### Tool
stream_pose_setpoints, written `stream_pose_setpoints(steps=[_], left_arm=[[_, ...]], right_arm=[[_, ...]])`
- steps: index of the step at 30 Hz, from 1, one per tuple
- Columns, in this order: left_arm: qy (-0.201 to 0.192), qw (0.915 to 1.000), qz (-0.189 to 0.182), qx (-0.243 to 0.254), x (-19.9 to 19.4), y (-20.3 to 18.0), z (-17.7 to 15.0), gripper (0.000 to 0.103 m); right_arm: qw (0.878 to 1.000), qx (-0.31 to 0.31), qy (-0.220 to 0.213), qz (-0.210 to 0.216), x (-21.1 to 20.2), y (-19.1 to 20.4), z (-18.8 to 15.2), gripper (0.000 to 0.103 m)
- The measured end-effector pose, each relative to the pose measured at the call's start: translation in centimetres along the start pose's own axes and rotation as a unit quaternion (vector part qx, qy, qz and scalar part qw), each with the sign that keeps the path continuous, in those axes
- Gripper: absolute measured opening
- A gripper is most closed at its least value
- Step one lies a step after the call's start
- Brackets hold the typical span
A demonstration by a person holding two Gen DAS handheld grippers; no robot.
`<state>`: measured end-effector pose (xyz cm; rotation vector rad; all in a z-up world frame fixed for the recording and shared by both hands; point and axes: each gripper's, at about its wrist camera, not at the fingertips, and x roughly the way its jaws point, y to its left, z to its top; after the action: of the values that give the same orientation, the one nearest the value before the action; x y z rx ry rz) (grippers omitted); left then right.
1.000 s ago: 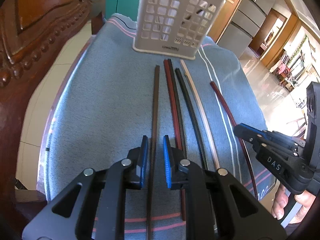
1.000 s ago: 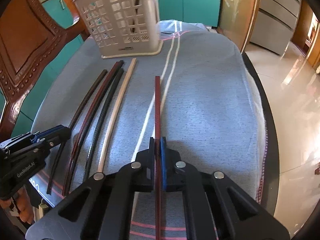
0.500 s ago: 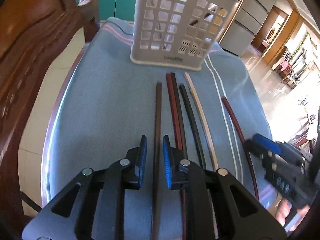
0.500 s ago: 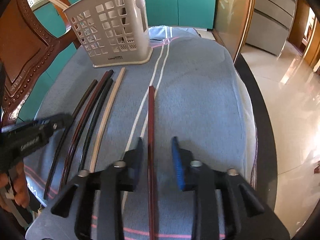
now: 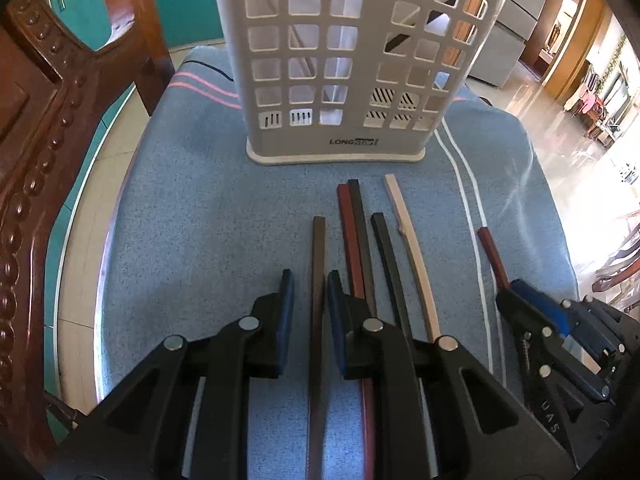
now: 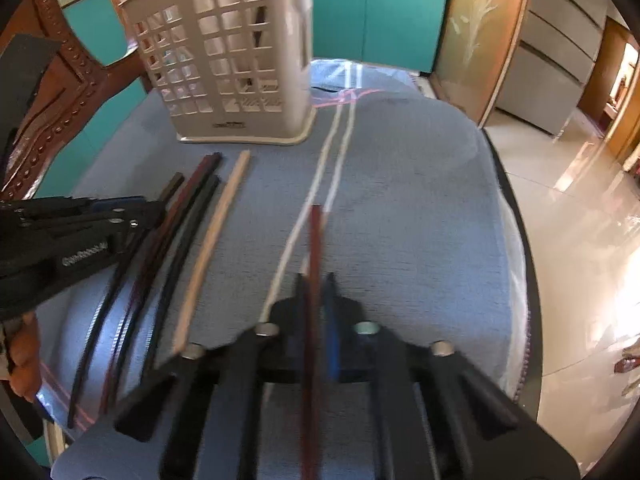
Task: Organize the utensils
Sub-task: 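Lift both held chopsticks upright over the white basket with both tools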
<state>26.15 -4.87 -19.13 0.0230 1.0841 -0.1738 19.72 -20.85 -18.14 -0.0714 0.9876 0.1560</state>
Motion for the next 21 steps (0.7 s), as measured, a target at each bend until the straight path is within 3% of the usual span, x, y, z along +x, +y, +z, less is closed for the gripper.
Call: stream_pose_setpoints(steps=[1,3,7,15,21], left_arm=[[-0.001,1.0000,-0.001,0.001,0.0,0.0,-0.1,0.007],[-0.001,0.9999,-0.012,-0.009,-0.4,0.2,-0.4,0.007],[-0.026,0.9995,-0.013,-0.011,-2.3,0.2,-1.2,0.007],[-0.121,0.9923,-0.029,0.000,-11.2,-0.2,-2.4,0.007],[-0.170,0.9842,-0.050,-0.002,-16.7,0.6,-1.7,0.007]], right_arm=[[1.000,0.000,0.000,0.004,0.0,0.1,0.0,0.007],[1.000,0.003,-0.005,0.024,-0.6,0.1,0.0,0.006],[0.999,0.003,-0.040,0.024,-3.4,0.1,0.4,0.006],[0.990,0.006,-0.135,0.036,-12.7,-1.3,1.0,0.007],[0.981,0.005,-0.185,0.053,-17.2,-2.1,1.8,0.007]])
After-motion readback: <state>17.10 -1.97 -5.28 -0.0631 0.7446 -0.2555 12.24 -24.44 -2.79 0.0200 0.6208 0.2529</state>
